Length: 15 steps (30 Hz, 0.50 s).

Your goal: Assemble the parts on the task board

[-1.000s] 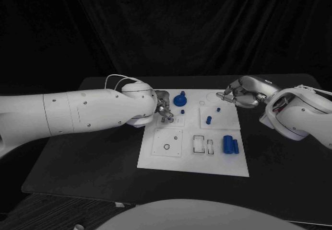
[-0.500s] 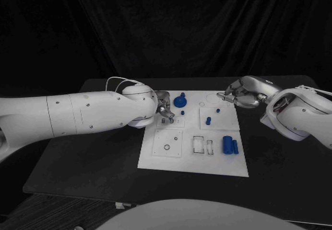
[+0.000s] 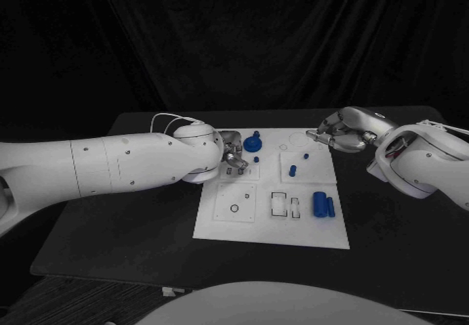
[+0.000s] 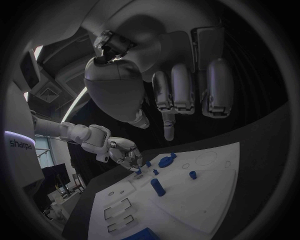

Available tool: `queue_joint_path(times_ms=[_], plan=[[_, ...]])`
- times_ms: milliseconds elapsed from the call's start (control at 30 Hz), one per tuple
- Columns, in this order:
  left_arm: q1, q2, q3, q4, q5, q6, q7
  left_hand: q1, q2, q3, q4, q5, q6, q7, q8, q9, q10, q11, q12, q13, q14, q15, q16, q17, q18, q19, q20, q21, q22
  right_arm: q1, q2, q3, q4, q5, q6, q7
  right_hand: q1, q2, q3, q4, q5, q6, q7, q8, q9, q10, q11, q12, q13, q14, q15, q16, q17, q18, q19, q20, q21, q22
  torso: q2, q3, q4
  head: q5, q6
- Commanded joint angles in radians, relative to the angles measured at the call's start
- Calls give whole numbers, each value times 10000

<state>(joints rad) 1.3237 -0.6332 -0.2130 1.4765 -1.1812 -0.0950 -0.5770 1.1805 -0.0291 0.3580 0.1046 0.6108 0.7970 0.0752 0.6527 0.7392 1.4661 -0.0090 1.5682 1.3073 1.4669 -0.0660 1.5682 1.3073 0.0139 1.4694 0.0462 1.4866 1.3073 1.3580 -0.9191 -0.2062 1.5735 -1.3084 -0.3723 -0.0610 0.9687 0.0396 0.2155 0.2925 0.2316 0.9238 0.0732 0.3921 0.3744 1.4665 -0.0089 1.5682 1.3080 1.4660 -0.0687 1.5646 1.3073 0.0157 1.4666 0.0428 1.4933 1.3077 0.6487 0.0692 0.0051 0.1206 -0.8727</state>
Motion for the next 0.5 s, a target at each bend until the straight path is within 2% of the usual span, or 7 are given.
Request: queue_joint_path(times_ms=[33,500], plan=[[-59,24,7,-41,-15,-115,302,28,95,1557,-1487,53,73,-161,34,78,1047,-83,26,2635,1039,-57,26,2635,67,564,-66,17,2360,-23,-31,7,35,-11,-160,-86,108,22,55,-13,33,-45,-11,71,11,1043,60,26,2627,995,58,-27,2437,69,565,62,-29,2331,-7,-2,-12,-19,1],[-150,16,8,-156,-15,-81,350,20,107,1571,-1486,22,66,-161,42,44,1047,-90,26,2635,1039,-62,26,2635,72,556,-70,0,2355,-23,-49,7,47,-11,-163,-100,108,22,55,-13,33,-45,-11,71,11,1043,60,26,2627,995,58,-27,2437,69,565,62,-29,2331,-2,2,3,-44,1]])
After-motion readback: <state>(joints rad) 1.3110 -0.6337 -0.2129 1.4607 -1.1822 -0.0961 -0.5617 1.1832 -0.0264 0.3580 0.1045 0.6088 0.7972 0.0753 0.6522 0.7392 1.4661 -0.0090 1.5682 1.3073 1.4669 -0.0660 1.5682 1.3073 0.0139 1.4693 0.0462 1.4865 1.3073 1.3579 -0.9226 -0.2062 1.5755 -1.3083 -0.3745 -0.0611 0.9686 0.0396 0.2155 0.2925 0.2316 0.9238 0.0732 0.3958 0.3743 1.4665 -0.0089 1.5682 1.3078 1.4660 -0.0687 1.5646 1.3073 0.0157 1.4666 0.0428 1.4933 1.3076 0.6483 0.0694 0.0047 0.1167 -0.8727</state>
